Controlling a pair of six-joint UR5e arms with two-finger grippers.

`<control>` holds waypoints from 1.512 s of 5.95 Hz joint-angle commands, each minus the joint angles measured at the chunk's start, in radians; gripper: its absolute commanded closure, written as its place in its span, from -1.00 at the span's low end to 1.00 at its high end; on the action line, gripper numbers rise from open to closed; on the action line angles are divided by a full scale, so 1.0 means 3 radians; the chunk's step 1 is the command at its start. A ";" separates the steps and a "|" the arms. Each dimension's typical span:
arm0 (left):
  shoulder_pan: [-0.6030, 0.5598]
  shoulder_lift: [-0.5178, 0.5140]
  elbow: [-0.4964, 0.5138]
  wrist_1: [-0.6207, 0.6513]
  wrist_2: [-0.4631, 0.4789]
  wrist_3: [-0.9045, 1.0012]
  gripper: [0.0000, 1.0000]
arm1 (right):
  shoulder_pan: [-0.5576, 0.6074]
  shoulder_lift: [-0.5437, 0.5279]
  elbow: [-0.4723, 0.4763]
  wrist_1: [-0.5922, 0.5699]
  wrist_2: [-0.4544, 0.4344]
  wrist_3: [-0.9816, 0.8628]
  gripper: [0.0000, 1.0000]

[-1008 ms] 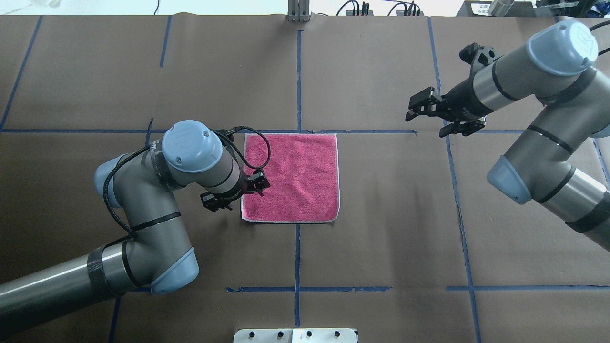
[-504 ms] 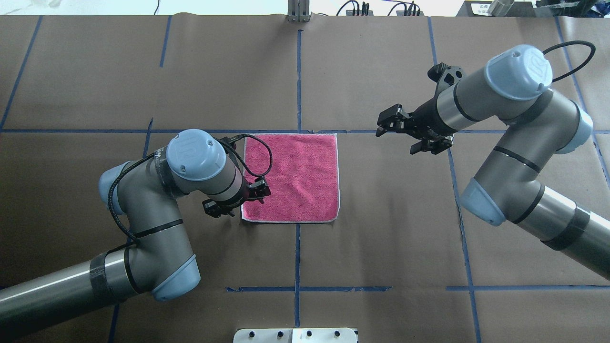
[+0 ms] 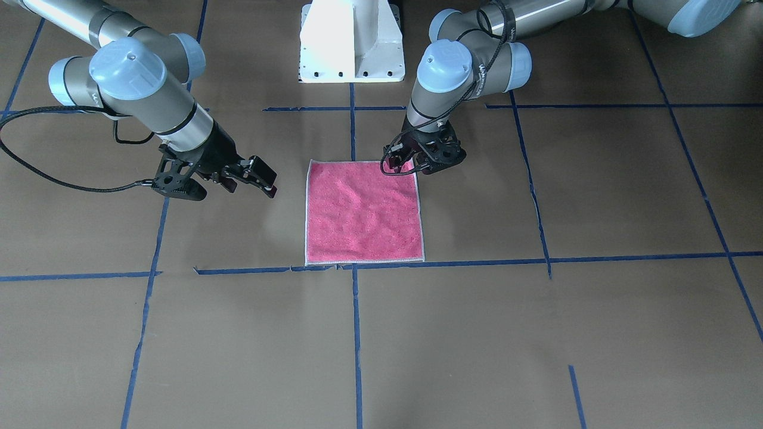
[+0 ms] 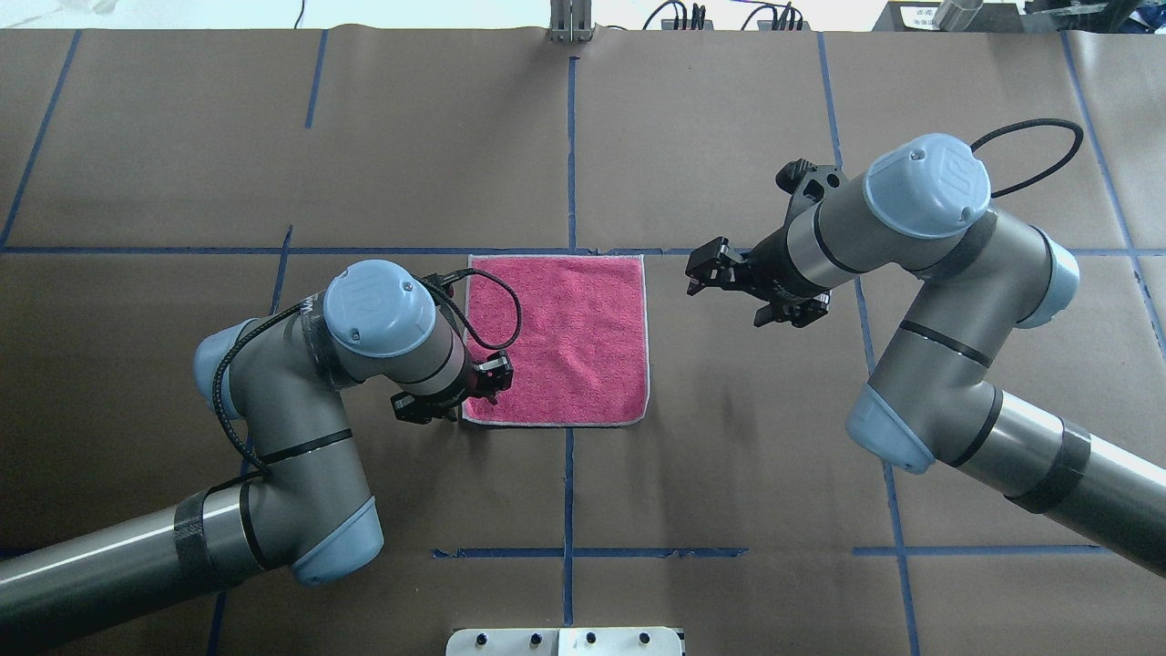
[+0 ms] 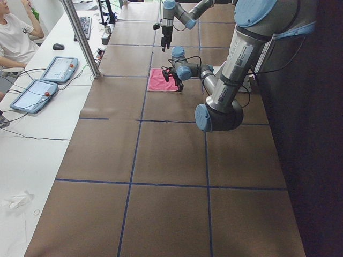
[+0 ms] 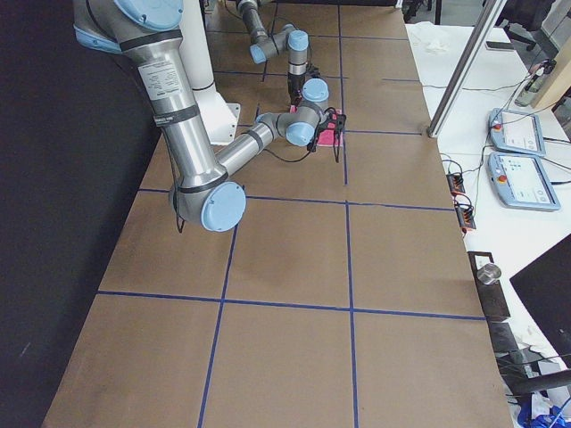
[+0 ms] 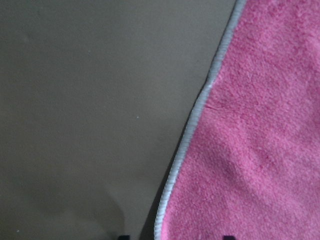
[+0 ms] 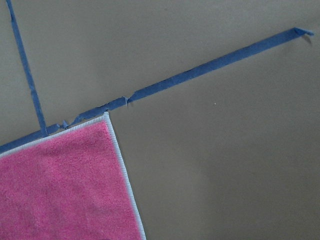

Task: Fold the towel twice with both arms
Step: 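Move the left gripper to the towel's near corner while the right gripper approaches, then lower both grippers onto the two towel corners nearest the robot and grasp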

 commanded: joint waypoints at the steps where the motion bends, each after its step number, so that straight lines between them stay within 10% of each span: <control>1: 0.0001 0.0020 -0.0002 0.0000 0.0000 0.0002 0.00 | -0.0043 0.0007 0.0005 -0.0008 -0.0039 -0.0001 -1.00; 4: 0.0001 0.0086 -0.0058 0.0000 -0.0030 0.0008 0.89 | -0.0191 0.0098 0.0005 -0.0120 -0.0171 0.0121 -1.00; 9: 0.0001 0.0071 -0.0160 0.0000 -0.0036 0.0008 0.98 | -0.0742 0.0155 -0.0026 -0.0274 -0.0657 0.0422 -1.00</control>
